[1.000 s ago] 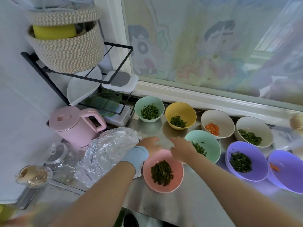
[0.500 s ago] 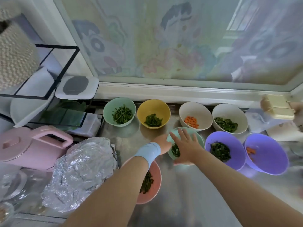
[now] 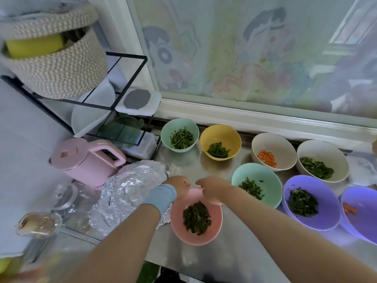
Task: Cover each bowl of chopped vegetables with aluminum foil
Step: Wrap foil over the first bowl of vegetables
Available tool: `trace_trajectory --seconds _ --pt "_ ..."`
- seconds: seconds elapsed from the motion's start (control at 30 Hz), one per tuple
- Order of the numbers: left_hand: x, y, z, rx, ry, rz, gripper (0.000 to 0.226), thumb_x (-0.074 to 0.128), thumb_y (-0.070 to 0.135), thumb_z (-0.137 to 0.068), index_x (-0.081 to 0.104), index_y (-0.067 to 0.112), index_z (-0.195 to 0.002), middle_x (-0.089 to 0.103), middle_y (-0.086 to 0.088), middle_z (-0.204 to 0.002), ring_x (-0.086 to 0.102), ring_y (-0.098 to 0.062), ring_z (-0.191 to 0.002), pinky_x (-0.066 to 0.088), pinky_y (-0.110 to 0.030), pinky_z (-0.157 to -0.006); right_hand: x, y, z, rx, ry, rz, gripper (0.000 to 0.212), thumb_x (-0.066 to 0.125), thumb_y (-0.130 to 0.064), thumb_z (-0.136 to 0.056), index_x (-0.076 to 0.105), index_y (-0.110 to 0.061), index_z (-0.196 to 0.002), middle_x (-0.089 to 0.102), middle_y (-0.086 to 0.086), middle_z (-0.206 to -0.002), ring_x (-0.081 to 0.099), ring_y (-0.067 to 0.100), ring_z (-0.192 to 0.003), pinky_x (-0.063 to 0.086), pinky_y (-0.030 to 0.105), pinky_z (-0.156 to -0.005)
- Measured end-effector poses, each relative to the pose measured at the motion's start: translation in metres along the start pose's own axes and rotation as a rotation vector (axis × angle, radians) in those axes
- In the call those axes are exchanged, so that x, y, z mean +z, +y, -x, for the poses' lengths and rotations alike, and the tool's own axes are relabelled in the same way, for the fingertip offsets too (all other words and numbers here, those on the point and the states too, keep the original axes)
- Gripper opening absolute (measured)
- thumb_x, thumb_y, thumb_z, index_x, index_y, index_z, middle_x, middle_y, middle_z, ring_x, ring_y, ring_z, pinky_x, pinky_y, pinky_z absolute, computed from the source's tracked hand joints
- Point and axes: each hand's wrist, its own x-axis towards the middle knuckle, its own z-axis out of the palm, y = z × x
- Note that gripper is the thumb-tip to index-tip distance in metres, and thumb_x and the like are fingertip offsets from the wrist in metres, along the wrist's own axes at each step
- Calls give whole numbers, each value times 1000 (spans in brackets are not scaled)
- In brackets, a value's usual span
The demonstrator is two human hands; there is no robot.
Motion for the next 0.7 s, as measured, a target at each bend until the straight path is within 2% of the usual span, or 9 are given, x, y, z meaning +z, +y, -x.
trace_trajectory --seconds 0.07,0.13,0.17,0.23,0.33,0.43,0.53,0.63,0.7 --pt "5 -12 15 -5 -15 84 21 40 16 -87 58 25 -82 47 -2 -92 47 -23 -85 41 -29 -74 5 -11 -2 0 -9 47 59 43 -6 -93 41 -33 -145 48 -1 -144 47 24 -130 45 35 -98" --pt "10 -17 25 2 -31 163 26 42 17 -88 65 23 -97 51 -4 -98 50 -25 -89 40 -27 -74 4 -17 -2 0 -23 119 55 45 -9 -91 45 -31 -141 54 1 -136 53 25 -121 48 33 -91" --pt "13 -19 28 14 -34 196 28 42 17 -89 65 23 -103 55 -8 -105 52 -28 -93 40 -28 -76 2 -20 -2 4 -25 164 52 45 -11 -91 47 -30 -140 56 1 -132 55 24 -117 49 32 -90" --pt "13 -23 33 34 -23 229 35 43 19 -92 61 17 -123 57 -10 -129 54 -29 -113 41 -30 -89 -3 -28 -5 18 -16 227 51 46 -15 -91 47 -28 -140 56 1 -132 55 23 -118 50 34 -92" --pt "3 -39 41 9 52 311 44 42 21 -96 49 26 -140 48 0 -144 50 -23 -124 41 -33 -104 -13 -50 -26 12 18 211 53 47 -19 -94 39 -28 -146 45 -1 -146 44 22 -133 43 36 -105" --pt "-14 -78 43 -58 258 302 41 42 24 -99 49 28 -139 49 1 -143 51 -24 -123 43 -38 -104 -13 -82 -55 -45 43 123 48 49 -22 -94 44 -25 -142 48 1 -142 45 23 -132 42 37 -105" --pt "-22 -128 43 -189 446 253 45 46 26 -97 44 27 -142 42 -1 -148 39 -25 -135 35 -41 -111 -10 -115 -76 10 108 -64 47 44 -20 -96 43 -22 -142 47 3 -144 46 25 -130 42 38 -105" --pt "-21 -171 43 -349 528 299 55 50 22 -95 33 22 -147 29 -5 -154 27 -27 -140 33 -43 -112 -3 -138 -101 76 132 -207 58 46 -15 -95 29 -14 -150 40 8 -147 42 26 -133 43 35 -104" --pt "-16 -192 41 -405 516 404 64 53 20 -94 24 21 -151 25 -6 -155 27 -30 -140 33 -45 -112 2 -149 -115 167 163 -285 64 52 -12 -91 25 -7 -150 41 12 -144 43 28 -131 44 33 -101"
